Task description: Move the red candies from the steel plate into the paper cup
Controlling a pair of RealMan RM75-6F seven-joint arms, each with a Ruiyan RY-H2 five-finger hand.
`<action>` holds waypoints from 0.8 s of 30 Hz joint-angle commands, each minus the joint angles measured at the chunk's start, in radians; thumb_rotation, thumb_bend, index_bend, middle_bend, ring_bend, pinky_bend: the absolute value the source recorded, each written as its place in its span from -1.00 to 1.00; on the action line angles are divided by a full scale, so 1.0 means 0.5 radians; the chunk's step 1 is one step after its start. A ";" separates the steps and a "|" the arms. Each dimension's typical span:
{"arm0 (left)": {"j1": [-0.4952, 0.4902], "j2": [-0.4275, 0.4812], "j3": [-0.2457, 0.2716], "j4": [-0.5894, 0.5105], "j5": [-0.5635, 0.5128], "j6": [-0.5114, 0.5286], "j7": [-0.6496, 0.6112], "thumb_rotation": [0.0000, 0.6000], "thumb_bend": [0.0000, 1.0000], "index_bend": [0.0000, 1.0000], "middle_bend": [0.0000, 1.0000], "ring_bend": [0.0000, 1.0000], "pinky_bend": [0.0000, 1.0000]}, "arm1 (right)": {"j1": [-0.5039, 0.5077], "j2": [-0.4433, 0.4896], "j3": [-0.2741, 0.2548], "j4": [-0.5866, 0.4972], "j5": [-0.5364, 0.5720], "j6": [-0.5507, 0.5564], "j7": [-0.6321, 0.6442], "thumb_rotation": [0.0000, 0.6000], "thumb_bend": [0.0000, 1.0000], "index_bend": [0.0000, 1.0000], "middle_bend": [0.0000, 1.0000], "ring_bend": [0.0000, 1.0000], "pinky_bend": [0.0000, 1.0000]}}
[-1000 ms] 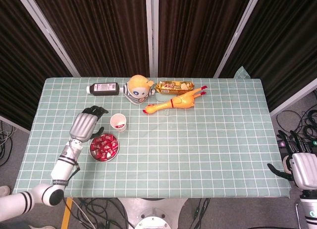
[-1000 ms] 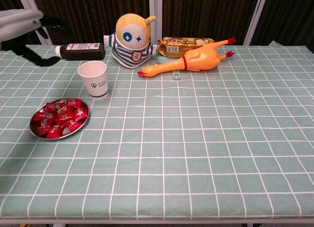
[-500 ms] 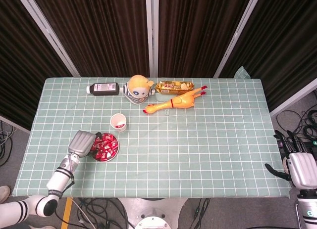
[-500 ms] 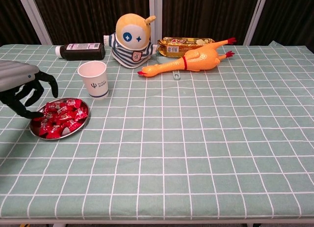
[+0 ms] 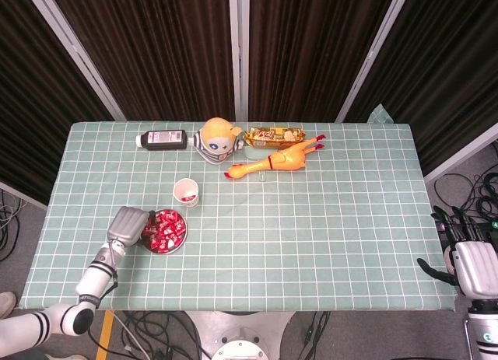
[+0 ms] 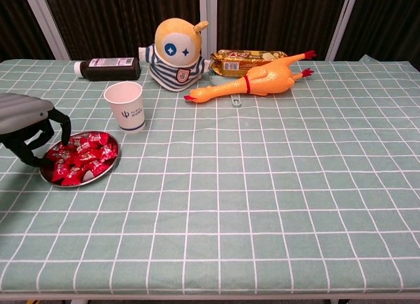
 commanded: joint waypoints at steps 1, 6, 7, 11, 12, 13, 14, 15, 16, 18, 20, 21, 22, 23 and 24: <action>-0.010 -0.030 -0.008 0.051 0.000 -0.028 -0.024 1.00 -0.46 0.09 0.78 0.67 0.95 | 0.000 0.003 0.000 -0.005 0.002 -0.001 -0.005 1.00 -0.84 -0.92 -0.60 -0.98 -0.79; -0.021 -0.055 -0.019 0.101 -0.014 -0.067 -0.042 1.00 -0.43 0.09 0.78 0.68 0.95 | -0.005 0.006 -0.002 -0.012 0.009 0.000 -0.019 1.00 -0.84 -0.92 -0.59 -0.98 -0.79; -0.023 -0.058 -0.020 0.106 -0.016 -0.074 -0.042 1.00 -0.43 0.09 0.78 0.68 0.95 | -0.005 0.006 -0.002 -0.013 0.009 -0.001 -0.021 1.00 -0.84 -0.92 -0.59 -0.98 -0.79; -0.032 -0.066 -0.022 0.120 -0.033 -0.104 -0.031 1.00 -0.43 0.09 0.79 0.68 0.95 | -0.002 0.004 -0.002 -0.016 0.013 -0.009 -0.026 1.00 -0.84 -0.92 -0.59 -0.98 -0.79; -0.034 -0.068 -0.021 0.122 -0.038 -0.110 -0.027 1.00 -0.43 0.09 0.79 0.68 0.95 | -0.001 0.003 -0.002 -0.016 0.013 -0.009 -0.027 1.00 -0.84 -0.92 -0.59 -0.98 -0.79; -0.036 -0.069 -0.021 0.124 -0.042 -0.115 -0.023 1.00 -0.43 0.09 0.79 0.68 0.95 | -0.001 0.004 -0.001 -0.016 0.015 -0.009 -0.029 1.00 -0.84 -0.92 -0.59 -0.98 -0.79; -0.037 -0.071 -0.021 0.125 -0.046 -0.119 -0.020 1.00 -0.43 0.09 0.79 0.68 0.95 | -0.001 0.004 0.000 -0.018 0.016 -0.009 -0.030 1.00 -0.84 -0.92 -0.59 -0.98 -0.79; -0.038 -0.074 -0.020 0.127 -0.046 -0.121 -0.018 1.00 -0.43 0.09 0.79 0.68 0.95 | -0.001 0.005 0.001 -0.018 0.017 -0.010 -0.032 1.00 -0.84 -0.92 -0.59 -0.98 -0.79; -0.039 -0.079 -0.019 0.132 -0.047 -0.123 -0.015 1.00 -0.43 0.09 0.79 0.68 0.95 | -0.001 0.005 0.001 -0.019 0.018 -0.011 -0.033 1.00 -0.84 -0.92 -0.59 -0.98 -0.79; -0.042 -0.091 -0.019 0.149 -0.050 -0.134 -0.018 1.00 -0.41 0.11 0.79 0.68 0.95 | 0.001 0.006 0.001 -0.019 0.021 -0.015 -0.034 1.00 -0.84 -0.92 -0.59 -0.98 -0.79; -0.042 -0.107 -0.019 0.179 -0.052 -0.146 -0.030 1.00 -0.39 0.14 0.80 0.69 0.95 | 0.001 0.006 0.001 -0.019 0.025 -0.019 -0.035 1.00 -0.84 -0.92 -0.59 -0.98 -0.79; -0.041 -0.113 -0.019 0.190 -0.053 -0.149 -0.038 1.00 -0.38 0.16 0.81 0.69 0.95 | 0.001 0.006 0.002 -0.019 0.027 -0.019 -0.034 1.00 -0.84 -0.92 -0.59 -0.98 -0.79; -0.039 -0.117 -0.019 0.199 -0.052 -0.151 -0.048 1.00 -0.37 0.19 0.82 0.70 0.95 | 0.001 0.006 0.002 -0.019 0.029 -0.020 -0.034 1.00 -0.84 -0.92 -0.59 -0.98 -0.79; -0.035 -0.120 -0.020 0.209 -0.046 -0.148 -0.062 1.00 -0.35 0.22 0.82 0.71 0.95 | 0.001 0.007 0.003 -0.019 0.030 -0.020 -0.034 1.00 -0.84 -0.92 -0.58 -0.98 -0.79; -0.032 -0.122 -0.019 0.215 -0.039 -0.144 -0.072 1.00 -0.34 0.24 0.83 0.71 0.96 | 0.001 0.008 0.003 -0.020 0.031 -0.020 -0.034 1.00 -0.84 -0.92 -0.58 -0.98 -0.79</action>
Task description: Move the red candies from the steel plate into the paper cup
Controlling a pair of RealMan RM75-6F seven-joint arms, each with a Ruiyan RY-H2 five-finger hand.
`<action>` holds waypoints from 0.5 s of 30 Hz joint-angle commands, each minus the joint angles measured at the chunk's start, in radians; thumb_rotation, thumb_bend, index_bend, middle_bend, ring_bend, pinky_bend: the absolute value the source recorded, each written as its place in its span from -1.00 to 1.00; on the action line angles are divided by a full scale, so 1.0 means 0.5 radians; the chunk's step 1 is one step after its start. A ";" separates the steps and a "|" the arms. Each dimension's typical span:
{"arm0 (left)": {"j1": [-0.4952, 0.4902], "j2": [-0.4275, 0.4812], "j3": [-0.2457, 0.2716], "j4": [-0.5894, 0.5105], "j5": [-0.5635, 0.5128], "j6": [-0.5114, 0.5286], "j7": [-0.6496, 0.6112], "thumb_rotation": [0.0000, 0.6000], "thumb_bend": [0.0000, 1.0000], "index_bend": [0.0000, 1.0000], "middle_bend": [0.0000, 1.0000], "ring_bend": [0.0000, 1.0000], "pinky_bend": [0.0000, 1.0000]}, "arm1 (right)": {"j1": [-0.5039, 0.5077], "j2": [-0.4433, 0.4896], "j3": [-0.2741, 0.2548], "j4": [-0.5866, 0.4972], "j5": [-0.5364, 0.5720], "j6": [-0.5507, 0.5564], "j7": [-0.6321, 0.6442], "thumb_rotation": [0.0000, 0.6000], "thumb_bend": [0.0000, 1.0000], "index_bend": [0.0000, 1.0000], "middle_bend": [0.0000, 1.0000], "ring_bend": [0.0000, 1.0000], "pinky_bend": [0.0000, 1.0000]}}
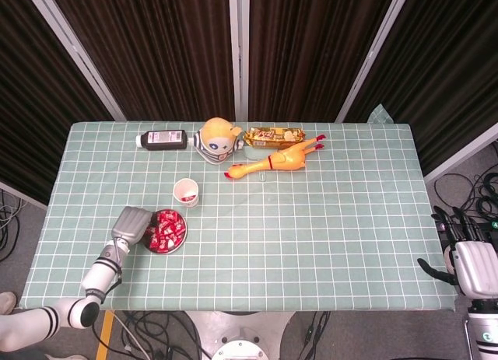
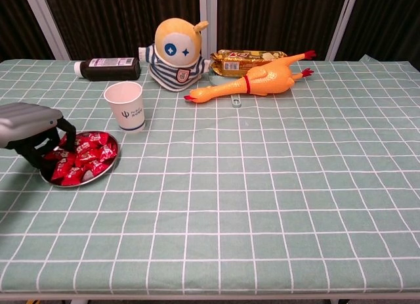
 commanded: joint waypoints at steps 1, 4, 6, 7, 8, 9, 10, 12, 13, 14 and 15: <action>0.010 -0.008 0.000 0.016 0.019 0.009 -0.032 1.00 -0.31 0.26 0.83 0.71 0.96 | 0.000 0.001 0.000 0.000 0.000 -0.001 0.001 1.00 -0.84 -0.92 -0.58 -0.98 -0.79; 0.019 0.001 0.000 0.013 0.045 0.025 -0.059 1.00 -0.27 0.29 0.84 0.72 0.97 | 0.004 0.001 -0.001 -0.001 -0.005 -0.005 0.003 1.00 -0.84 -0.92 -0.58 -0.98 -0.79; 0.024 0.015 -0.003 -0.006 0.060 0.042 -0.068 1.00 -0.27 0.30 0.85 0.72 0.97 | 0.003 0.002 -0.002 -0.002 -0.008 -0.002 0.004 1.00 -0.84 -0.92 -0.58 -0.98 -0.79; 0.027 0.028 -0.006 -0.027 0.073 0.057 -0.072 1.00 -0.27 0.30 0.85 0.72 0.97 | 0.002 0.003 -0.002 -0.003 -0.011 0.001 0.005 1.00 -0.84 -0.92 -0.58 -0.98 -0.79; 0.029 0.042 -0.010 -0.049 0.084 0.070 -0.075 1.00 -0.27 0.30 0.85 0.72 0.97 | 0.001 0.004 -0.002 -0.003 -0.012 0.004 0.005 1.00 -0.84 -0.92 -0.58 -0.98 -0.79; 0.029 0.058 -0.016 -0.075 0.094 0.084 -0.078 1.00 -0.26 0.30 0.85 0.72 0.97 | -0.001 0.005 -0.003 -0.004 -0.014 0.007 0.006 1.00 -0.84 -0.92 -0.58 -0.98 -0.78; 0.028 0.085 -0.030 -0.117 0.107 0.104 -0.086 1.00 -0.26 0.30 0.85 0.72 0.97 | -0.003 0.006 -0.004 -0.004 -0.016 0.011 0.007 1.00 -0.84 -0.92 -0.58 -0.98 -0.78; 0.020 0.132 -0.063 -0.187 0.125 0.131 -0.107 1.00 -0.27 0.30 0.85 0.72 0.97 | -0.006 0.008 -0.006 -0.003 -0.021 0.016 0.009 1.00 -0.84 -0.92 -0.58 -0.98 -0.78; 0.013 0.154 -0.083 -0.219 0.135 0.144 -0.118 1.00 -0.27 0.30 0.85 0.72 0.97 | -0.007 0.009 -0.006 -0.002 -0.021 0.018 0.011 1.00 -0.84 -0.92 -0.58 -0.98 -0.78; -0.001 0.180 -0.112 -0.254 0.145 0.157 -0.126 1.00 -0.26 0.30 0.85 0.72 0.97 | -0.009 0.009 -0.006 -0.001 -0.020 0.020 0.014 1.00 -0.84 -0.92 -0.58 -0.98 -0.78; -0.016 0.197 -0.136 -0.276 0.149 0.161 -0.132 1.00 -0.26 0.30 0.85 0.72 0.97 | -0.010 0.010 -0.006 0.001 -0.019 0.022 0.018 1.00 -0.84 -0.92 -0.58 -0.98 -0.78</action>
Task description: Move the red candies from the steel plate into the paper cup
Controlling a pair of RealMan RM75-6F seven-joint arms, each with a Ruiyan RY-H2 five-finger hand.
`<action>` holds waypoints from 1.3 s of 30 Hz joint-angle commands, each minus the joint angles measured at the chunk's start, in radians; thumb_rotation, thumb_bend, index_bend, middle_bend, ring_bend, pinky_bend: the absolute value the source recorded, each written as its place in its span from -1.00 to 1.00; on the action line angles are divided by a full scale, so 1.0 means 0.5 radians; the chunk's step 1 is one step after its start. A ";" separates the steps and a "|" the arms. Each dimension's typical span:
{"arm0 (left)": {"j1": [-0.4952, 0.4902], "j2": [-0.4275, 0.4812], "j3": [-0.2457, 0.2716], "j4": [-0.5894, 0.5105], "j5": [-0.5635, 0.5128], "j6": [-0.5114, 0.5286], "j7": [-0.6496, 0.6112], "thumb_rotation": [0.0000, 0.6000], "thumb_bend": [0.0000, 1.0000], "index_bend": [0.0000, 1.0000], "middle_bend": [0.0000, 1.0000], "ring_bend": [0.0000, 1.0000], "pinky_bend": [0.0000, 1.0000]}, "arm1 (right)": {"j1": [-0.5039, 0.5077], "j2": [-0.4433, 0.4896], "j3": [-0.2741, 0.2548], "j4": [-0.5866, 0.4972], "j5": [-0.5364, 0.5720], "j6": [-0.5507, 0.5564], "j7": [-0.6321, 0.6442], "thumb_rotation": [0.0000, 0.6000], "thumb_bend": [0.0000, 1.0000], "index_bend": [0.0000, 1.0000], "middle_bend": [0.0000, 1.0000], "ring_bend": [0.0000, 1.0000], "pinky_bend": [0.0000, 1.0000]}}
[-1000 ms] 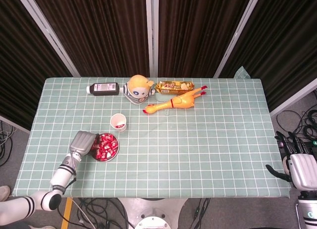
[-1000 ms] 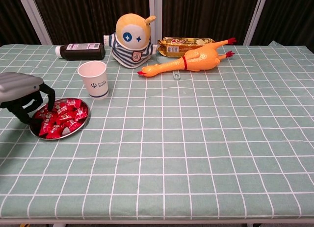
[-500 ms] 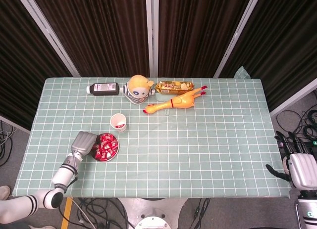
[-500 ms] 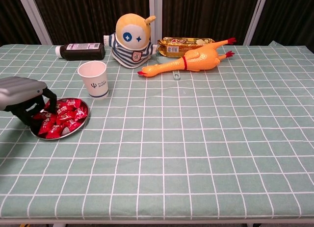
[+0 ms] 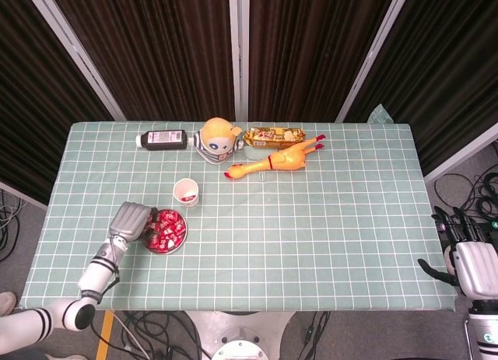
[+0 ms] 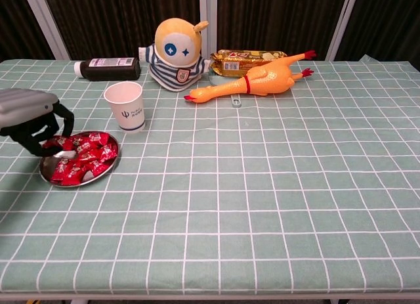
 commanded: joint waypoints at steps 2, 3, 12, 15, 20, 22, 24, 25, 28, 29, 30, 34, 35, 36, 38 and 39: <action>-0.076 0.094 -0.129 -0.126 0.028 0.025 -0.044 1.00 -0.26 0.30 0.85 0.72 0.97 | -0.004 0.000 -0.001 0.009 0.001 0.004 0.013 1.00 -0.84 -0.92 -0.58 -0.98 -0.78; -0.097 0.102 -0.154 -0.140 0.030 0.021 -0.047 1.00 -0.26 0.30 0.85 0.72 0.97 | -0.005 0.000 -0.001 0.012 0.002 0.005 0.017 1.00 -0.84 -0.92 -0.58 -0.98 -0.78; -0.354 0.036 -0.354 -0.029 -0.168 -0.167 0.007 1.00 -0.26 0.28 0.85 0.72 0.97 | -0.016 0.006 -0.001 0.038 0.014 0.011 0.053 1.00 -0.84 -0.92 -0.58 -0.98 -0.78; -0.420 0.004 -0.352 0.019 -0.258 -0.242 0.077 1.00 -0.26 0.28 0.85 0.72 0.97 | -0.019 0.005 0.001 0.046 0.021 0.012 0.062 1.00 -0.84 -0.92 -0.58 -0.98 -0.78; -0.498 -0.037 -0.309 0.076 -0.423 -0.336 0.210 1.00 -0.27 0.15 0.83 0.71 0.97 | -0.022 0.001 0.003 0.059 0.031 0.009 0.075 1.00 -0.84 -0.92 -0.58 -0.98 -0.78; -0.502 -0.031 -0.298 0.043 -0.447 -0.338 0.207 1.00 -0.30 -0.02 0.82 0.71 0.97 | -0.019 0.000 0.005 0.063 0.038 0.001 0.077 1.00 -0.84 -0.92 -0.58 -0.98 -0.77; -0.501 -0.027 -0.279 0.024 -0.434 -0.312 0.219 1.00 -0.34 -0.13 0.82 0.71 0.97 | -0.013 -0.001 0.006 0.064 0.037 -0.008 0.077 1.00 -0.84 -0.92 -0.58 -0.98 -0.77; -0.499 -0.019 -0.269 0.006 -0.429 -0.297 0.223 1.00 -0.35 -0.16 0.82 0.71 0.97 | -0.010 -0.002 0.006 0.064 0.034 -0.012 0.077 1.00 -0.84 -0.92 -0.58 -0.98 -0.77; -0.456 0.035 -0.263 -0.093 -0.400 -0.234 0.163 1.00 -0.41 -0.25 0.82 0.71 0.97 | -0.009 -0.005 0.007 0.064 0.030 -0.010 0.080 1.00 -0.84 -0.92 -0.58 -0.98 -0.77; -0.426 0.058 -0.264 -0.134 -0.378 -0.184 0.130 1.00 -0.42 -0.26 0.82 0.71 0.97 | -0.010 -0.005 0.007 0.065 0.032 -0.009 0.082 1.00 -0.84 -0.92 -0.58 -0.98 -0.77; -0.390 0.079 -0.263 -0.173 -0.346 -0.121 0.096 1.00 -0.44 -0.27 0.82 0.71 0.97 | -0.011 -0.005 0.007 0.067 0.033 -0.008 0.083 1.00 -0.84 -0.92 -0.58 -0.98 -0.77; -0.200 0.171 -0.205 -0.307 -0.170 0.162 -0.055 1.00 -0.47 -0.28 0.82 0.71 0.97 | -0.007 -0.003 0.007 0.065 0.024 -0.010 0.081 1.00 -0.84 -0.92 -0.58 -0.98 -0.77; -0.164 0.184 -0.185 -0.318 -0.138 0.201 -0.084 1.00 -0.47 -0.28 0.82 0.71 0.97 | -0.005 -0.003 0.007 0.065 0.019 -0.009 0.081 1.00 -0.84 -0.92 -0.58 -0.98 -0.77; -0.132 0.194 -0.161 -0.321 -0.109 0.233 -0.107 1.00 -0.47 -0.27 0.81 0.71 0.97 | -0.003 -0.004 0.008 0.064 0.015 -0.010 0.080 1.00 -0.84 -0.92 -0.58 -0.98 -0.77; -0.072 0.195 -0.103 -0.301 -0.028 0.292 -0.152 1.00 -0.47 -0.22 0.81 0.71 0.97 | 0.003 -0.004 0.007 0.062 0.012 -0.016 0.078 1.00 -0.84 -0.92 -0.58 -0.98 -0.77; -0.054 0.188 -0.080 -0.285 -0.004 0.299 -0.170 1.00 -0.47 -0.17 0.81 0.71 0.97 | 0.005 -0.005 0.006 0.062 0.010 -0.019 0.076 1.00 -0.84 -0.92 -0.58 -0.98 -0.77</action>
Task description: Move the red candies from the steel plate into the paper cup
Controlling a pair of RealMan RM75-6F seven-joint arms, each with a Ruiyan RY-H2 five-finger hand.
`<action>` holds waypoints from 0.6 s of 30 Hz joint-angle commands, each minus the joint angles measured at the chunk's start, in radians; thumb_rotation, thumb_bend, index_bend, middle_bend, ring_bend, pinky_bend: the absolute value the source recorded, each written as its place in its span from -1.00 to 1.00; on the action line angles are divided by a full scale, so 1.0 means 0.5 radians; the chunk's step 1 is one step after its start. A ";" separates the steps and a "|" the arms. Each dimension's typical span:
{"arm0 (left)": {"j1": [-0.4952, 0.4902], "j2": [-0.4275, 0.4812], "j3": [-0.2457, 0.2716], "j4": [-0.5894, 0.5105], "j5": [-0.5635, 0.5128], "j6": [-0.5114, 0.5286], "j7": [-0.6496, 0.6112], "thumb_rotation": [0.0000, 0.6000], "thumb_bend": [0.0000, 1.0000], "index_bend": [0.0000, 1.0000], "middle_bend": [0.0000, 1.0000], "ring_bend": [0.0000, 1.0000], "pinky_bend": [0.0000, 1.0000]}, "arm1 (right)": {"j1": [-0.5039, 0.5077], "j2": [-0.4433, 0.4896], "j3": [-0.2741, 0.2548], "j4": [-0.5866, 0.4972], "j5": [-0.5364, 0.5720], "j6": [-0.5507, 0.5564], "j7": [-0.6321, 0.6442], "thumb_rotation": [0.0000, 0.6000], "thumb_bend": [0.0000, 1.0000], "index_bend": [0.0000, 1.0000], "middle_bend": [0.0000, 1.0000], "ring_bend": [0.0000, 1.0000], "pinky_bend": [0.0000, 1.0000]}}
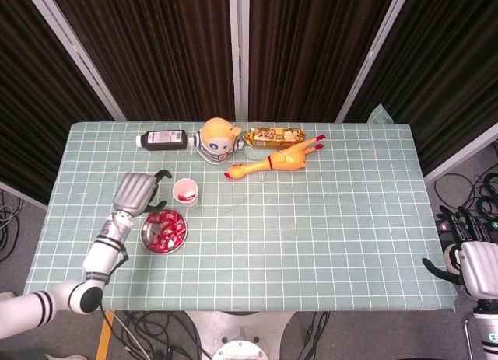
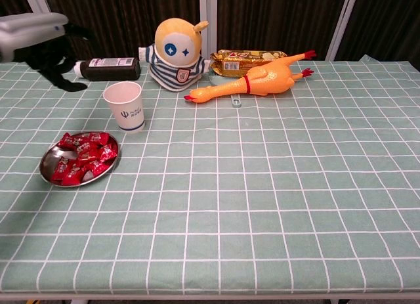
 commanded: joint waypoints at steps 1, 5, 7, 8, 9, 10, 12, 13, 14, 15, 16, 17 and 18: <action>0.105 0.019 0.111 0.013 0.131 0.079 -0.104 1.00 -0.47 -0.14 0.81 0.71 0.97 | 0.005 -0.002 -0.002 -0.002 -0.007 -0.006 -0.003 1.00 -0.84 -0.92 -0.58 -0.98 -0.77; 0.106 -0.071 0.198 0.168 0.149 -0.004 -0.015 1.00 -0.47 -0.06 0.81 0.71 0.97 | 0.009 0.002 -0.003 -0.011 -0.020 -0.001 -0.009 1.00 -0.84 -0.92 -0.58 -0.98 -0.77; 0.091 -0.141 0.209 0.262 0.139 -0.049 0.023 1.00 -0.47 -0.03 0.81 0.71 0.97 | 0.004 0.007 -0.004 -0.016 -0.018 0.004 -0.015 1.00 -0.84 -0.92 -0.58 -0.98 -0.77; 0.085 -0.172 0.212 0.305 0.133 -0.066 0.038 1.00 -0.47 -0.02 0.81 0.71 0.97 | 0.003 0.009 -0.005 -0.019 -0.018 0.006 -0.017 1.00 -0.84 -0.92 -0.58 -0.98 -0.76; 0.078 -0.201 0.213 0.346 0.130 -0.082 0.052 1.00 -0.47 -0.02 0.81 0.71 0.97 | 0.001 0.011 -0.005 -0.021 -0.018 0.008 -0.018 1.00 -0.84 -0.92 -0.58 -0.98 -0.77; 0.071 -0.240 0.210 0.398 0.126 -0.099 0.058 1.00 -0.47 -0.01 0.82 0.71 0.97 | -0.001 0.012 -0.006 -0.023 -0.019 0.012 -0.020 1.00 -0.84 -0.92 -0.58 -0.98 -0.76; 0.061 -0.291 0.207 0.466 0.122 -0.128 0.059 1.00 -0.47 -0.01 0.82 0.71 0.97 | -0.003 0.014 -0.007 -0.026 -0.019 0.015 -0.021 1.00 -0.84 -0.92 -0.58 -0.98 -0.76; 0.056 -0.318 0.207 0.507 0.122 -0.144 0.063 1.00 -0.47 -0.01 0.82 0.71 0.97 | -0.005 0.015 -0.007 -0.027 -0.018 0.016 -0.021 1.00 -0.84 -0.92 -0.58 -0.98 -0.76; 0.051 -0.335 0.207 0.535 0.122 -0.155 0.072 1.00 -0.47 -0.01 0.82 0.71 0.97 | -0.005 0.015 -0.008 -0.027 -0.017 0.015 -0.022 1.00 -0.84 -0.92 -0.58 -0.98 -0.76; 0.048 -0.350 0.208 0.558 0.121 -0.162 0.084 1.00 -0.47 -0.01 0.82 0.71 0.97 | -0.005 0.015 -0.008 -0.027 -0.015 0.014 -0.022 1.00 -0.84 -0.92 -0.58 -0.98 -0.76; 0.048 -0.367 0.209 0.586 0.120 -0.165 0.102 1.00 -0.47 -0.01 0.82 0.71 0.97 | -0.005 0.015 -0.007 -0.028 -0.013 0.013 -0.023 1.00 -0.84 -0.92 -0.58 -0.98 -0.76; 0.049 -0.378 0.209 0.601 0.116 -0.168 0.114 1.00 -0.48 -0.01 0.82 0.71 0.97 | -0.005 0.015 -0.007 -0.028 -0.012 0.012 -0.022 1.00 -0.84 -0.92 -0.58 -0.98 -0.76; 0.052 -0.386 0.209 0.610 0.110 -0.172 0.122 1.00 -0.48 0.00 0.82 0.71 0.97 | -0.005 0.015 -0.007 -0.028 -0.011 0.012 -0.022 1.00 -0.84 -0.92 -0.58 -0.98 -0.76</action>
